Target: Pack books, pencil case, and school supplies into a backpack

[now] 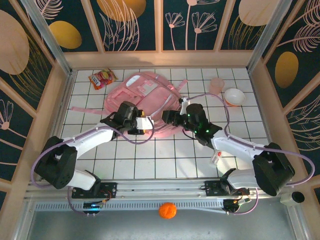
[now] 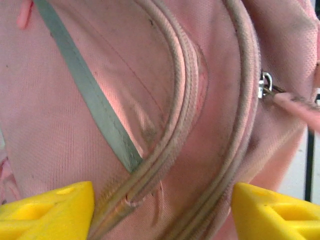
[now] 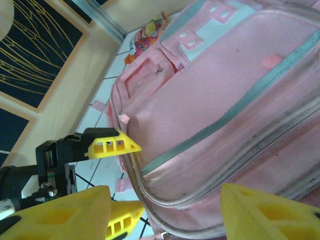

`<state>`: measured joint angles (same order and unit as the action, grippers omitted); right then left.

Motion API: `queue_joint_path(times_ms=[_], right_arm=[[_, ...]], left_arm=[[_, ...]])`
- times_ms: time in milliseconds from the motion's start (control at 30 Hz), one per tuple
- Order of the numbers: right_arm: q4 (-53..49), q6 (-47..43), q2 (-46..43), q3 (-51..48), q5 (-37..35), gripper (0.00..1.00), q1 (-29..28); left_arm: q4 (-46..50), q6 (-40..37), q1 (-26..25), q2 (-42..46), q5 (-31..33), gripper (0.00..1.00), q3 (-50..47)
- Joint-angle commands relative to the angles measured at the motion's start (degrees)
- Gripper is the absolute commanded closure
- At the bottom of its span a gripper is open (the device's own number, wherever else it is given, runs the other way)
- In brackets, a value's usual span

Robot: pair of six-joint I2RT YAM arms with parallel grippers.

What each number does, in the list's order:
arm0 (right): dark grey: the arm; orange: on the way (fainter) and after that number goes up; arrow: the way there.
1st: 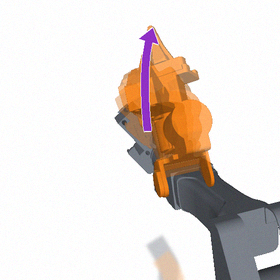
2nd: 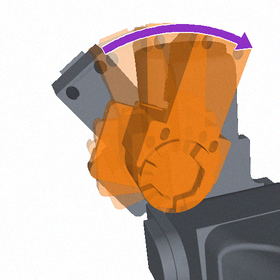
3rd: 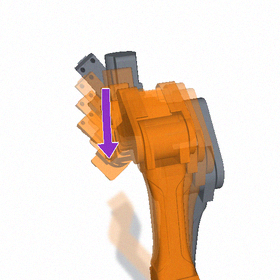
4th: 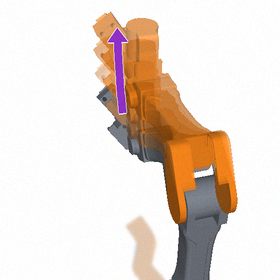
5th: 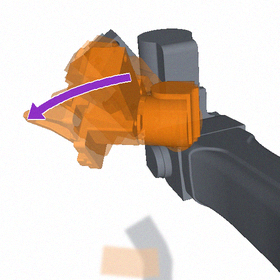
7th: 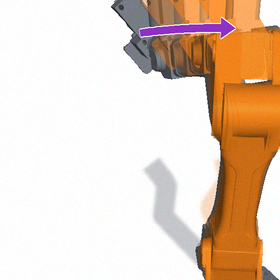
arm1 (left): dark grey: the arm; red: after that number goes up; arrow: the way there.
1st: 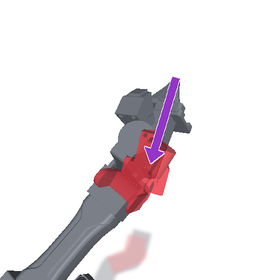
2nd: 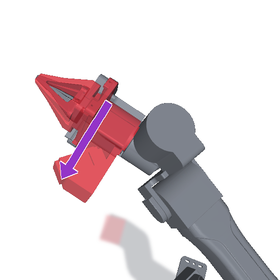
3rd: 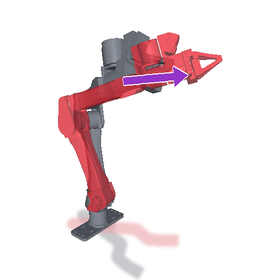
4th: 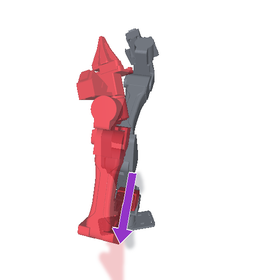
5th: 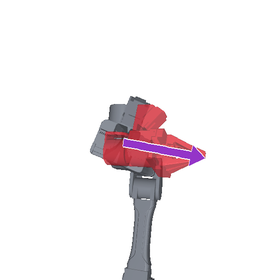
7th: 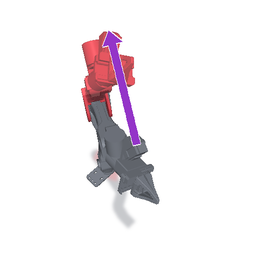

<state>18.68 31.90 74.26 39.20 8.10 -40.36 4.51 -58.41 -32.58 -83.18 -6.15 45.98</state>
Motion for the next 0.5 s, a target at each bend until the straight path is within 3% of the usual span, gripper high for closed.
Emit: queue_joint_path(times_ms=[0, 67, 200, 300, 467], right_arm=[[1.30, 2.23, 1.37, 0.90, 1.11, 0.40, 1.18], [0.43, 3.91, 2.20, 1.09, 0.78, 0.40, 1.84], [1.78, 6.49, 4.20, 1.23, 1.93, 0.40, 3.60], [4.32, 7.55, 6.40, 1.72, 3.68, 0.40, 4.79], [5.61, 7.56, 12.00, 5.09, 7.08, 0.40, 5.64]], left_arm=[[-6.55, -2.05, 0.32, -1.99, 2.17, 0.35, 1.80], [-6.77, -2.47, 0.28, -2.79, 2.04, 0.39, 2.13], [-1.12, -0.68, 0.32, -3.11, -1.86, 0.78, 4.76], [2.01, 2.09, 0.25, -0.95, -7.64, 1.00, 4.19], [2.77, 7.41, -0.92, 4.77, -12.35, 1.00, -0.72]])
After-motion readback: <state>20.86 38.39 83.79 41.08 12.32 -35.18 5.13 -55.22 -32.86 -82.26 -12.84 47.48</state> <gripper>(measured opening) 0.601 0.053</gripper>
